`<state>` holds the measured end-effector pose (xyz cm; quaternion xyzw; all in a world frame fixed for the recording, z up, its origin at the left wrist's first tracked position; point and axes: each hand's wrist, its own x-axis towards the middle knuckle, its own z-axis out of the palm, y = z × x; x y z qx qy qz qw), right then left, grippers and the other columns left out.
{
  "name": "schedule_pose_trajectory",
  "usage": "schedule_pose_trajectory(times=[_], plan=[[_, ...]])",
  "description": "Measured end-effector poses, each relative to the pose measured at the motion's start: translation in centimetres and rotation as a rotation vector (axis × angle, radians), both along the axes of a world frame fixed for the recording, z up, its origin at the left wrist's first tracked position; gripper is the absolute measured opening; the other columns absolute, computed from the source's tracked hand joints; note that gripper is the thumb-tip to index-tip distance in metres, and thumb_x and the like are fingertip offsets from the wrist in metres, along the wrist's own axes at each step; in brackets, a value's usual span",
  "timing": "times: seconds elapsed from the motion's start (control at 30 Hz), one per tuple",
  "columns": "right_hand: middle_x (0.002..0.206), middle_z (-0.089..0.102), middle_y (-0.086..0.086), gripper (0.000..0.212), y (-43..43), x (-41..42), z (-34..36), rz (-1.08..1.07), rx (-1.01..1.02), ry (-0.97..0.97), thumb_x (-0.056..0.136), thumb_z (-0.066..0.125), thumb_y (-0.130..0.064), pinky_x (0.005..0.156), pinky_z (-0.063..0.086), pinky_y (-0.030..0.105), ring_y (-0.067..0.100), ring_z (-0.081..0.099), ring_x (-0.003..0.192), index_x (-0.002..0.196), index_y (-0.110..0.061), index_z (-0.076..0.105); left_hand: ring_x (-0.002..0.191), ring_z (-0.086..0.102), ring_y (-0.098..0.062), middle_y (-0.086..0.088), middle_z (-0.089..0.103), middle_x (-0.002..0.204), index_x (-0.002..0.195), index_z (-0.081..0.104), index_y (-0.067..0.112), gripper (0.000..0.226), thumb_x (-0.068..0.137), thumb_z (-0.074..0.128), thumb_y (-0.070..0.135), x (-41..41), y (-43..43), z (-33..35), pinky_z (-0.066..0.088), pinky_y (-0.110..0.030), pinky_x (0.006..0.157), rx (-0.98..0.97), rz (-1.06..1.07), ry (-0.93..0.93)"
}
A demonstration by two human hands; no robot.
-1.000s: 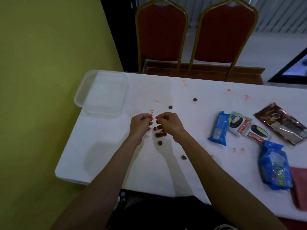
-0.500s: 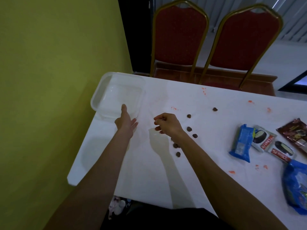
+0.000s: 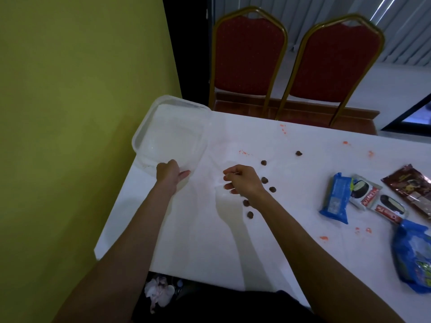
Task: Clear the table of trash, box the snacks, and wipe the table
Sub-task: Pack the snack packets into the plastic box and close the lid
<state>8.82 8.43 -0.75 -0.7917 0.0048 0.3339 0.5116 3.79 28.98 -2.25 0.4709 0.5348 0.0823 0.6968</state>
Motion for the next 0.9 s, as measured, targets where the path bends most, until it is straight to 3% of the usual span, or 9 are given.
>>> schedule_pose_trajectory(times=[0.07,0.13,0.23,0.33,0.47,0.67,0.83,0.9], plan=[[0.103,0.071,0.005,0.015,-0.6,0.0,0.3,-0.027,0.002,-0.008,0.1,0.054,-0.019,0.077,0.061,0.034,0.017,0.074,0.08,0.106,-0.016,0.067,0.079,0.065,-0.029,-0.02,0.046,0.127,0.132,0.04,-0.012,0.042,0.091,0.037,-0.004,-1.4,-1.0,0.7,0.06,-0.045,0.085,0.027,-0.065,0.0],[0.104,0.071,0.008,0.024,-1.3,0.2,0.6,-0.113,0.028,0.009,0.103,0.048,-0.031,0.071,0.06,0.032,0.018,0.073,0.078,0.11,-0.013,0.064,0.082,0.066,-0.035,-0.025,0.053,0.117,0.115,0.048,-0.011,0.028,0.09,0.037,-0.006,-2.9,-1.9,1.5,0.061,-0.045,0.077,0.034,-0.129,-0.013],[0.103,0.071,0.01,0.038,-3.3,0.9,1.0,-0.328,0.126,0.173,0.106,0.037,-0.04,0.082,0.061,0.041,0.025,0.072,0.088,0.106,-0.012,0.062,0.086,0.065,-0.042,-0.023,0.054,0.099,0.098,0.049,-0.004,0.012,0.094,0.039,-0.008,-5.4,-3.4,2.5,0.059,-0.049,0.078,0.032,-0.27,-0.013],[0.111,0.07,0.016,0.045,-7.3,1.2,0.8,-0.495,0.242,0.352,0.106,0.037,-0.044,0.089,0.058,0.045,0.029,0.067,0.094,0.113,-0.008,0.062,0.104,0.061,-0.044,-0.024,0.054,0.114,0.113,0.052,0.002,0.018,0.099,0.041,-0.002,-8.2,-5.4,2.9,0.061,-0.047,0.073,0.037,-0.37,0.029],[0.124,0.067,0.017,0.057,-13.0,0.0,0.2,-0.398,0.293,0.406,0.101,0.039,-0.058,0.097,0.053,0.048,0.031,0.065,0.109,0.118,-0.01,0.064,0.111,0.062,-0.037,-0.019,0.06,0.124,0.121,0.058,0.011,0.028,0.097,0.047,0.003,-10.4,-8.9,2.9,0.061,-0.041,0.072,0.137,-0.568,0.095],[0.126,0.062,0.016,0.076,-19.4,-2.7,-0.4,-0.432,0.335,0.417,0.095,0.03,-0.073,0.099,0.051,0.05,0.033,0.061,0.117,0.136,-0.014,0.052,0.084,0.07,-0.041,-0.019,0.06,0.118,0.126,0.056,0.01,0.035,0.093,0.05,-0.001,-11.4,-16.6,3.5,0.062,-0.04,0.063,0.059,-0.685,0.116],[0.125,0.063,0.014,0.083,-25.6,-4.5,-1.1,-0.495,0.299,0.368,0.091,0.029,-0.079,0.087,0.054,0.044,0.03,0.063,0.111,0.139,-0.016,0.051,0.074,0.072,-0.033,-0.013,0.061,0.112,0.126,0.057,0.012,0.034,0.094,0.052,0.001,-13.1,-21.9,3.5,0.062,-0.045,0.073,0.024,-0.782,0.134],[0.123,0.063,0.014,0.079,-27.9,-5.1,-1.1,-0.484,0.269,0.347,0.09,0.031,-0.079,0.089,0.055,0.044,0.03,0.064,0.109,0.136,-0.019,0.054,0.078,0.074,-0.036,-0.014,0.059,0.12,0.131,0.055,0.012,0.039,0.094,0.054,0.003,-13.6,-24.0,3.2,0.062,-0.046,0.073,0.004,-0.814,0.147]])
